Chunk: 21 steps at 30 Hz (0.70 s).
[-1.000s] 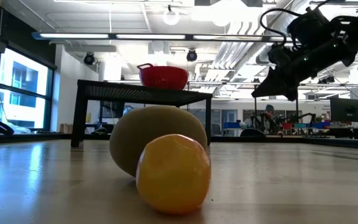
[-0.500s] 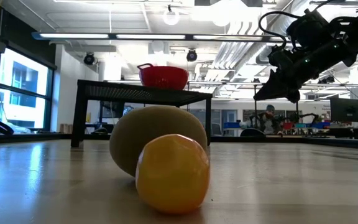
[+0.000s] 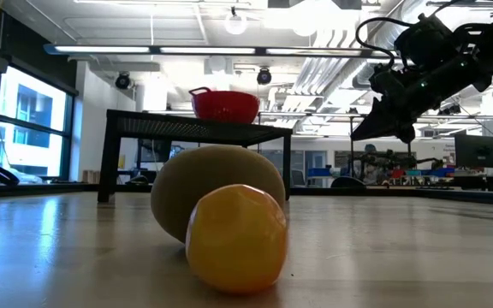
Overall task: Pick & Place Fruit
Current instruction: Put the pomegranate into the red strainer bowl on the shelf
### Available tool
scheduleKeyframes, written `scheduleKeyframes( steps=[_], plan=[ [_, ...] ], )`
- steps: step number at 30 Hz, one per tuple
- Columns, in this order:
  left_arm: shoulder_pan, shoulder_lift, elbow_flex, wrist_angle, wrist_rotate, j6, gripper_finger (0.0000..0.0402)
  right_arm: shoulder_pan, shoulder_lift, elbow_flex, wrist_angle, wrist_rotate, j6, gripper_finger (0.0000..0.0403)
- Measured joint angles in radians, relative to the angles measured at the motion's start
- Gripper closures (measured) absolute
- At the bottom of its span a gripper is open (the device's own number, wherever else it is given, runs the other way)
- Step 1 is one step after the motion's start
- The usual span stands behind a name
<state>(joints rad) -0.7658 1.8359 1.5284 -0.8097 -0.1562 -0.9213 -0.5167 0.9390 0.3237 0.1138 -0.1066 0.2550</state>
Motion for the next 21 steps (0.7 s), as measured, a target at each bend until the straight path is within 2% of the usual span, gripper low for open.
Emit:
scheduleKeyframes(
  steps=[4, 15, 18, 21],
  plan=[
    [0.0, 0.0, 0.0, 0.0, -0.004, -0.002, 0.0348, 0.0, 0.0, 0.0, -0.001, 0.0, 0.013, 0.0401],
    [0.0, 0.0, 0.0, 0.002, -0.036, -0.031, 0.0166, 0.0, 0.0, 0.0, 0.0, 0.0, 0.014, 0.0401],
    [0.0, 0.0, 0.0, 0.016, -0.032, -0.03, 0.0139, 0.0, 0.0, 0.0, 0.0, 0.0, 0.014, 0.0401],
    [0.0, 0.0, -0.001, 0.06, -0.031, -0.03, 0.0129, 0.0, 0.0, 0.0, 0.0, 0.0, 0.014, 0.0401]
  ],
)
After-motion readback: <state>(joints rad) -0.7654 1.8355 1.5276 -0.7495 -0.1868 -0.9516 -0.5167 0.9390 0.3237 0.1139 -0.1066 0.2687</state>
